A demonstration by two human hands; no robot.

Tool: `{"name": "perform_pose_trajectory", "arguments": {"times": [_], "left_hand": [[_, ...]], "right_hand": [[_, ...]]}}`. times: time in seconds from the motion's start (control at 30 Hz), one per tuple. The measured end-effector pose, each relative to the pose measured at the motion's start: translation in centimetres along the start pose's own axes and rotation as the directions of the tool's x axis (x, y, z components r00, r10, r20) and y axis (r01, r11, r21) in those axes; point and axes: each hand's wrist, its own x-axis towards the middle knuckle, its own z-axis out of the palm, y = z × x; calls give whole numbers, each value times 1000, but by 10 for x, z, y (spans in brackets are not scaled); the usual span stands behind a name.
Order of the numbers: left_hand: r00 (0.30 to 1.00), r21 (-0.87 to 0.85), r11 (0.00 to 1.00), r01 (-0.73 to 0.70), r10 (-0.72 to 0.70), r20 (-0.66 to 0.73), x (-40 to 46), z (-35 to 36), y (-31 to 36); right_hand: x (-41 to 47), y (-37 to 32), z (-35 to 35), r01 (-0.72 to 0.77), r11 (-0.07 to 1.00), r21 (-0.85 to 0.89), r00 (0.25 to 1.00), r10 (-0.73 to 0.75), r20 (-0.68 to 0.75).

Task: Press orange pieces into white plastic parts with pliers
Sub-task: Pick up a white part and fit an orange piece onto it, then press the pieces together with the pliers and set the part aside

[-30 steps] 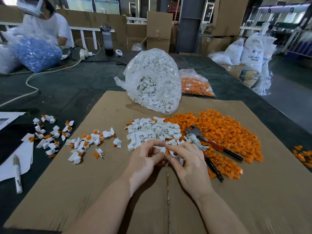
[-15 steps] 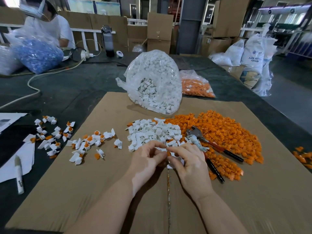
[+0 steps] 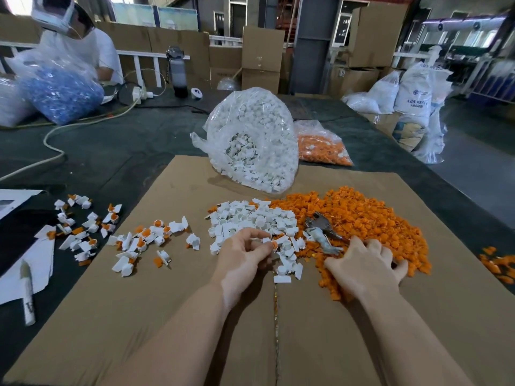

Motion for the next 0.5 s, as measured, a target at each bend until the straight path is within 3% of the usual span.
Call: {"name": "perform_pose_trajectory", "arguments": {"times": [0.27,0.4,0.5], "left_hand": [[999,-71,997,39,-42,-29,4,-1,0],[997,-157,987,45,-54,-52,4,1,2],[995,-208,977,54,-71,-76,4,2,4]], "right_hand": [[-10,-3,-10,177,981,-80,967,-188,-170],[-25,-12,-21,316,937,146,947,-320,1],[-34,-20,-26,384,886,261,891,-430,145]]}}
